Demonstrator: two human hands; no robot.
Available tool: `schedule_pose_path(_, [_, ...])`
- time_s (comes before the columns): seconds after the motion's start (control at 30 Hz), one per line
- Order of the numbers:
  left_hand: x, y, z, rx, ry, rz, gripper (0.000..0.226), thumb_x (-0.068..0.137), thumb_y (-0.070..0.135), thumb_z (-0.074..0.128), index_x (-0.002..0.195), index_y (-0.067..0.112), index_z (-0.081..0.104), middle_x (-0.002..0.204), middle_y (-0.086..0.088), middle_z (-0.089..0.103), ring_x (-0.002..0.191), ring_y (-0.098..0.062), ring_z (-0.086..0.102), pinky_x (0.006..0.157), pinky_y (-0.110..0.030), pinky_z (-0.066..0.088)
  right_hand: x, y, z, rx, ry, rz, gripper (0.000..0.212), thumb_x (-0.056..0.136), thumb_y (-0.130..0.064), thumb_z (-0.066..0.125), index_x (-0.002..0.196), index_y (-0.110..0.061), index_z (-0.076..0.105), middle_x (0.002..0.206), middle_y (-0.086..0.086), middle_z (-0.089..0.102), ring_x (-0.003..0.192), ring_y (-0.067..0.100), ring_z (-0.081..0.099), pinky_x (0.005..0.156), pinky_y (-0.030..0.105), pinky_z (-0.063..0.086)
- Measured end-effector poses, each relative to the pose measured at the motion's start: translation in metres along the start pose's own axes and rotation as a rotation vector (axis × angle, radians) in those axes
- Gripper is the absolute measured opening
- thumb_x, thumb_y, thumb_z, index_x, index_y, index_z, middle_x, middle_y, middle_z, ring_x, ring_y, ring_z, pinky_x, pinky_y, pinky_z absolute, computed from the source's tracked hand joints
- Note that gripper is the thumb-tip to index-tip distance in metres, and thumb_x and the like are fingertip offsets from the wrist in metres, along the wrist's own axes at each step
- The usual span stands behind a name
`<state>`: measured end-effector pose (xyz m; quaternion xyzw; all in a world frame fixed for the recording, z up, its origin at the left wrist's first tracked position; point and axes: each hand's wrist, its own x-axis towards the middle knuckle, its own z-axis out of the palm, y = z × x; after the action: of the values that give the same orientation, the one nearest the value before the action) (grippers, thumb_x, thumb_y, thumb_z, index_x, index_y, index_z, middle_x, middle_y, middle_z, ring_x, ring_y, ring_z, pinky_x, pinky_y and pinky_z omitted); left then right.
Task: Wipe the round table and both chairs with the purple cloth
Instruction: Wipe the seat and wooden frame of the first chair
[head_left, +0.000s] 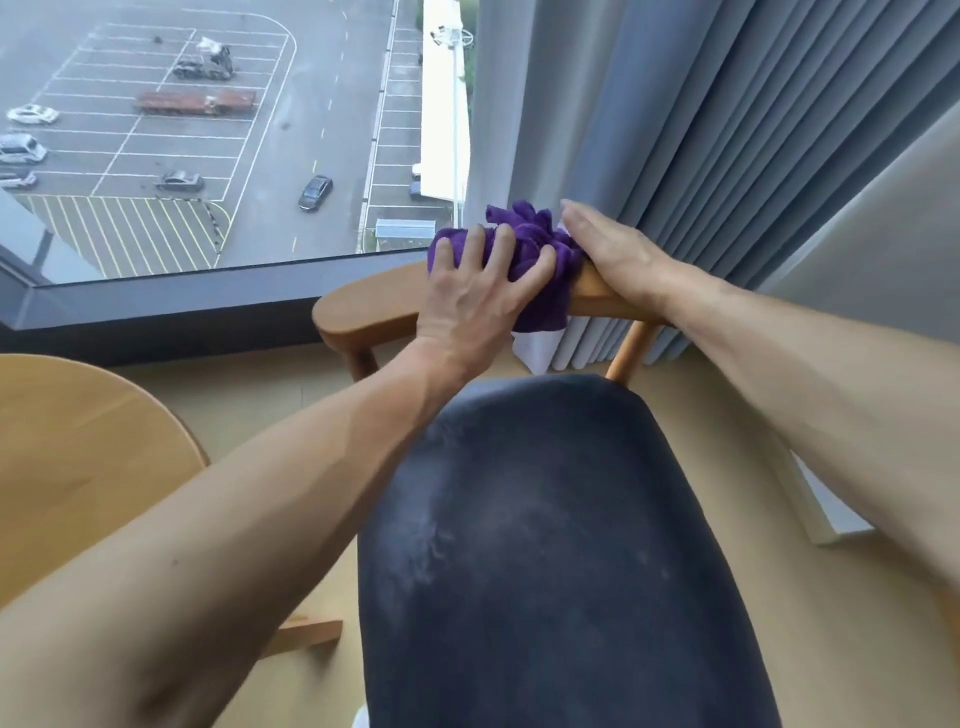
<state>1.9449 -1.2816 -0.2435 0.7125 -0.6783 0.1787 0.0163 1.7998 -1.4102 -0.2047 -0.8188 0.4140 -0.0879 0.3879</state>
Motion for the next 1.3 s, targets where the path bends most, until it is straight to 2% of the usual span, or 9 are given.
schedule_pose_path(0.13, [-0.036, -0.046, -0.006, 0.068, -0.063, -0.023, 0.058, 0.093, 0.014, 0.036, 0.15, 0.026, 0.033, 0.145, -0.024, 0.042, 0.128, -0.044, 0.044, 0.095, -0.055, 0.041, 0.003, 0.0, -0.004, -0.042, -0.038, 0.06, 0.066, 0.095, -0.074, 0.017, 0.154, -0.044, 0.024, 0.149, -0.006, 0.049, 0.14, 0.02, 0.038, 0.116, 0.037, 0.02])
schedule_pose_path(0.27, [-0.059, -0.068, -0.007, 0.083, -0.16, -0.116, 0.07, 0.087, 0.017, 0.06, 0.151, 0.024, 0.033, 0.145, -0.025, 0.038, 0.13, -0.044, 0.041, 0.09, -0.053, 0.041, 0.005, 0.003, -0.01, 0.054, -0.079, 0.054, 0.064, 0.097, -0.072, 0.015, 0.155, -0.045, 0.018, 0.134, -0.012, 0.063, 0.131, 0.01, 0.044, 0.105, 0.033, 0.019])
schedule_pose_path(0.47, [0.005, -0.014, -0.008, 0.017, -0.14, -0.081, 0.077, 0.083, 0.042, 0.072, 0.147, 0.027, 0.033, 0.132, -0.02, 0.043, 0.116, -0.039, 0.047, 0.085, -0.052, 0.042, 0.018, 0.015, -0.033, 0.482, -0.09, 0.087, 0.068, 0.1, -0.064, 0.024, 0.159, -0.032, 0.012, 0.153, 0.02, 0.039, 0.137, 0.022, 0.047, 0.118, 0.034, 0.03])
schedule_pose_path(0.7, [0.08, 0.093, -0.008, -0.042, -0.046, 0.204, 0.075, 0.08, 0.043, 0.072, 0.142, 0.029, 0.034, 0.128, -0.015, 0.046, 0.115, -0.037, 0.048, 0.086, -0.052, 0.044, -0.014, 0.074, -0.084, 0.218, 0.041, 0.264, 0.068, 0.095, -0.072, 0.018, 0.154, -0.04, 0.026, 0.149, 0.005, 0.047, 0.13, 0.021, 0.051, 0.114, 0.046, 0.037])
schedule_pose_path(0.77, [0.094, 0.125, -0.011, -0.09, -0.013, 0.295, 0.069, 0.081, 0.043, 0.072, 0.14, 0.03, 0.037, 0.125, -0.013, 0.049, 0.112, -0.035, 0.05, 0.085, -0.051, 0.045, -0.026, 0.089, -0.105, 0.143, 0.033, 0.329, 0.071, 0.094, -0.074, 0.017, 0.151, -0.037, 0.039, 0.151, 0.004, 0.046, 0.137, 0.021, 0.044, 0.115, 0.043, 0.034])
schedule_pose_path(0.87, [0.109, 0.175, -0.019, -0.186, -0.011, 0.451, 0.075, 0.079, 0.047, 0.073, 0.141, 0.031, 0.036, 0.128, -0.014, 0.051, 0.109, -0.034, 0.053, 0.085, -0.05, 0.045, -0.047, 0.104, -0.126, 0.004, -0.02, 0.46, 0.076, 0.091, -0.077, 0.018, 0.133, -0.03, 0.061, 0.136, 0.001, 0.06, 0.121, 0.019, 0.054, 0.108, 0.038, 0.038])
schedule_pose_path(1.0, [0.112, 0.195, -0.024, -0.286, 0.01, 0.503, 0.085, 0.072, 0.054, 0.078, 0.142, 0.029, 0.037, 0.126, -0.011, 0.054, 0.109, -0.032, 0.057, 0.084, -0.047, 0.045, -0.077, 0.123, -0.141, 0.032, -0.048, 0.527, 0.067, 0.095, -0.072, 0.021, 0.129, -0.033, 0.064, 0.129, 0.004, 0.063, 0.115, 0.025, 0.06, 0.104, 0.047, 0.047])
schedule_pose_path(1.17, [0.117, 0.158, -0.026, -0.349, -0.054, 0.515, 0.074, 0.081, 0.057, 0.068, 0.144, 0.031, 0.037, 0.117, -0.003, 0.056, 0.107, -0.026, 0.057, 0.085, -0.042, 0.045, -0.098, 0.129, -0.133, 0.112, -0.105, 0.422, 0.062, 0.098, -0.068, 0.018, 0.146, -0.038, 0.044, 0.148, 0.0, 0.05, 0.134, 0.021, 0.048, 0.117, 0.046, 0.032])
schedule_pose_path(1.3, [0.097, 0.128, -0.017, -0.314, 0.01, 0.292, 0.074, 0.077, 0.055, 0.073, 0.141, 0.029, 0.045, 0.126, -0.006, 0.056, 0.122, -0.032, 0.052, 0.101, -0.047, 0.04, -0.109, 0.127, -0.135, 0.11, -0.153, 0.419, 0.064, 0.099, -0.068, 0.016, 0.156, -0.04, 0.021, 0.147, 0.003, 0.051, 0.135, 0.027, 0.047, 0.116, 0.049, 0.03])
